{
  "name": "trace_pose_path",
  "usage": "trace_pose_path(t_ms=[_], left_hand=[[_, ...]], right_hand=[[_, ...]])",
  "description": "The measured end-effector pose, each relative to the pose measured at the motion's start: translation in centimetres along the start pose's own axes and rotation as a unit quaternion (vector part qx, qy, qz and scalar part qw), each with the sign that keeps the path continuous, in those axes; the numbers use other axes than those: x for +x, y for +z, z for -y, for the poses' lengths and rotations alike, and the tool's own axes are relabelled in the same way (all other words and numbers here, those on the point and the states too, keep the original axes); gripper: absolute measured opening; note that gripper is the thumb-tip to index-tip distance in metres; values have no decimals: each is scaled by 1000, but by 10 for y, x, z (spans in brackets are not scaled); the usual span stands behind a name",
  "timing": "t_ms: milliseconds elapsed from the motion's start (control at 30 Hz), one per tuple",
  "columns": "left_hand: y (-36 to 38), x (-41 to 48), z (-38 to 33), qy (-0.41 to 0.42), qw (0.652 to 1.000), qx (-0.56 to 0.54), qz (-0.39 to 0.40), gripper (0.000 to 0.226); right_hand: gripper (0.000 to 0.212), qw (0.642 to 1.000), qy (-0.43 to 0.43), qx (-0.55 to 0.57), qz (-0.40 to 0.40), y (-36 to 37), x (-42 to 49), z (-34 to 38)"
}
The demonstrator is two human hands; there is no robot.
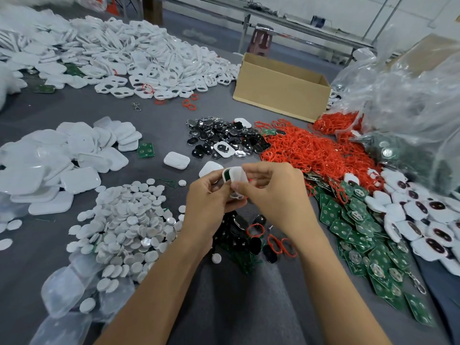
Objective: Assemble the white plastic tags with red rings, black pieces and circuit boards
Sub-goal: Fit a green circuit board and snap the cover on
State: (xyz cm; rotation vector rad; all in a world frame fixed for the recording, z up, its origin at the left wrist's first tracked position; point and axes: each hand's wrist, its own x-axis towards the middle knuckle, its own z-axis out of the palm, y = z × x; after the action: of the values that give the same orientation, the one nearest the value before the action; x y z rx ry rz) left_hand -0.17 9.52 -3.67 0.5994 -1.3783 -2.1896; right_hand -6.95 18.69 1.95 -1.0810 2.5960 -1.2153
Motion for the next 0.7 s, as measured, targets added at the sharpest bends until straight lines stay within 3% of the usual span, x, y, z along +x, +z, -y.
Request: trace_pose_path(t_ms=[400,533,700], left_hand=[[1,2,-3,-71,996,-44,12,23],[3,2,-4,-67,997,-40,2,33],[1,2,-4,-47,999,-27,6,26]], right_hand=[[26,998,31,-44,9,1,2,-5],[25,996,23,-91,11,9,1,-7],[18,990,-12,-141,5,13,0,-6]])
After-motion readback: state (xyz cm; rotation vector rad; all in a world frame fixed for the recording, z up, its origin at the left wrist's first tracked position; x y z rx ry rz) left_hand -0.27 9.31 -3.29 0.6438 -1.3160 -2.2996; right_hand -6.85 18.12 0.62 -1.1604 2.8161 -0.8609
